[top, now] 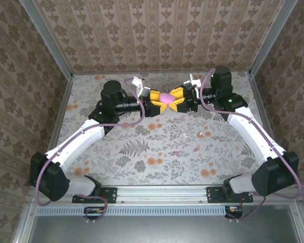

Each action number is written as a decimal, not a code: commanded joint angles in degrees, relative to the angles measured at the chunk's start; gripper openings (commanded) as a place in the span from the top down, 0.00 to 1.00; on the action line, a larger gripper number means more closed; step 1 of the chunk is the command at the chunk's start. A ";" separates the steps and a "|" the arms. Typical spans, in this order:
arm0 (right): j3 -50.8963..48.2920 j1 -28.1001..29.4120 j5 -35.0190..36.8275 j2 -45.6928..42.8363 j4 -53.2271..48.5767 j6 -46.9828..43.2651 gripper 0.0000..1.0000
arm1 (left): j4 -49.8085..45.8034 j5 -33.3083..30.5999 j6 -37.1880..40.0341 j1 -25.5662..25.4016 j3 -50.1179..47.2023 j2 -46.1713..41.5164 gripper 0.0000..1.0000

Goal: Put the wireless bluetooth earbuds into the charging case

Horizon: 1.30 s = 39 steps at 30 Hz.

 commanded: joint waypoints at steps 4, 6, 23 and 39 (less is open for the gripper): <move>1.26 0.62 -0.45 -0.88 -1.22 -1.22 0.62 | 0.34 1.74 1.38 -1.11 2.76 0.15 0.51; 1.30 0.62 -0.50 -0.89 -1.20 -1.26 0.62 | 0.35 1.67 1.47 -1.19 2.72 0.19 0.51; 1.52 0.37 0.41 -0.67 -0.92 0.47 0.53 | -1.41 1.30 2.61 -1.19 2.54 -0.11 0.63; -5.98 -0.30 20.45 -8.34 10.54 38.26 0.21 | 16.97 -14.66 -5.56 -1.60 -6.55 -1.18 0.63</move>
